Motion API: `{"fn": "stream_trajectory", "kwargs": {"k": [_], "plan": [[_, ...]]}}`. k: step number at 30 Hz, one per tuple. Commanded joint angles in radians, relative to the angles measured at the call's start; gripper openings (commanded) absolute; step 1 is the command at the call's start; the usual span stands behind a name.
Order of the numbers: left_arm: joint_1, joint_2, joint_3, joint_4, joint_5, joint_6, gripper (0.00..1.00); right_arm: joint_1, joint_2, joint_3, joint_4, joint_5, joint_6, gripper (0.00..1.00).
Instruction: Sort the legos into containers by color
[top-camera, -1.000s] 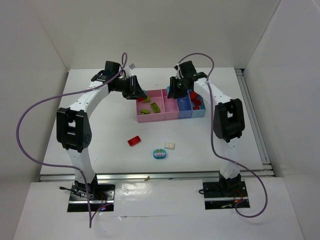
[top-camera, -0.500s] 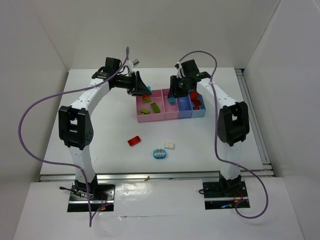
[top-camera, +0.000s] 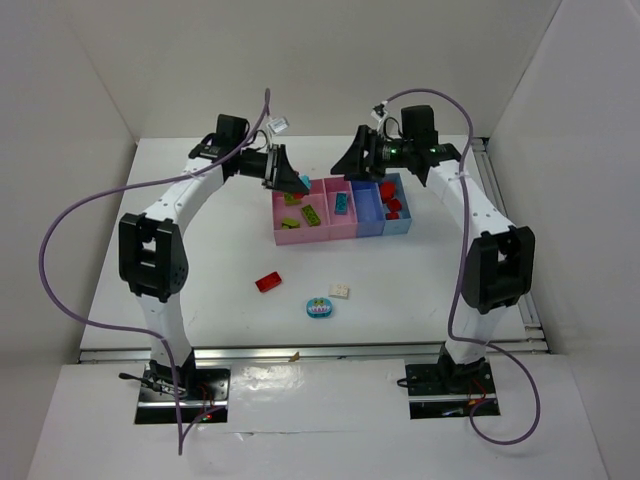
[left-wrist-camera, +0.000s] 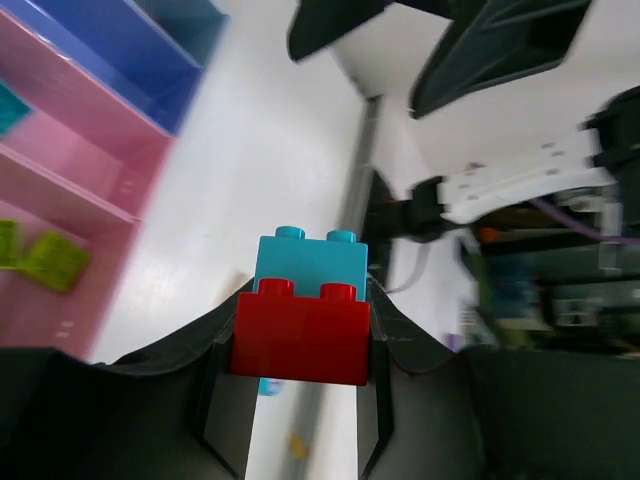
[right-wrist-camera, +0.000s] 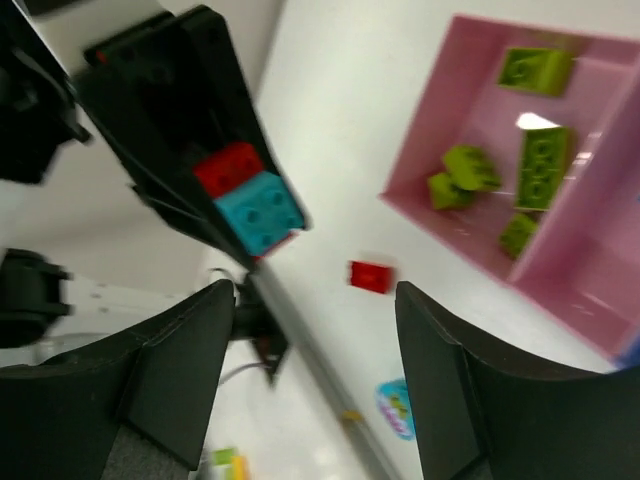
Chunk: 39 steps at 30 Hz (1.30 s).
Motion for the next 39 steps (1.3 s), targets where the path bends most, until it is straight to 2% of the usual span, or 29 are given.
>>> {"fn": "stream_trajectory", "kwargs": {"k": [1, 3, 4, 5, 9, 12, 18, 22, 32, 37, 39], "plan": [[-0.053, -0.100, -0.004, -0.021, -0.263, 0.224, 0.00, -0.004, 0.027, -0.026, 0.181, -0.213, 0.339, 0.73], [-0.094, -0.109, -0.018, -0.021, -0.397, 0.276, 0.00, -0.004, 0.013, -0.126, 0.328, -0.254, 0.490, 0.73], [-0.105, -0.125, -0.029, -0.006, -0.449, 0.296, 0.00, -0.004, 0.013, -0.158, 0.454, -0.269, 0.556, 0.74], [-0.116, -0.135, -0.050, 0.005, -0.532, 0.326, 0.00, -0.004, 0.002, -0.187, 0.504, -0.269, 0.658, 0.77], [-0.146, -0.169, -0.110, 0.097, -0.623, 0.346, 0.00, -0.004, 0.002, -0.264, 0.594, -0.288, 0.762, 0.82], [-0.146, -0.197, -0.132, 0.129, -0.646, 0.346, 0.00, -0.004, 0.002, -0.293, 0.687, -0.288, 0.837, 0.82], [-0.156, -0.206, -0.141, 0.138, -0.655, 0.365, 0.00, -0.004, 0.011, -0.325, 0.698, -0.297, 0.857, 0.79], [-0.156, -0.206, -0.130, 0.138, -0.646, 0.365, 0.00, -0.004, 0.033, -0.381, 0.817, -0.306, 0.929, 0.79], [-0.156, -0.234, -0.121, 0.138, -0.583, 0.374, 0.00, 0.027, 0.134, -0.327, 0.926, -0.315, 0.969, 0.77], [-0.156, -0.243, -0.132, 0.120, -0.562, 0.383, 0.00, 0.036, 0.180, -0.327, 1.116, -0.327, 1.078, 0.73], [-0.156, -0.243, -0.132, 0.120, -0.562, 0.392, 0.00, 0.047, 0.189, -0.315, 1.117, -0.337, 1.078, 0.73]]}}
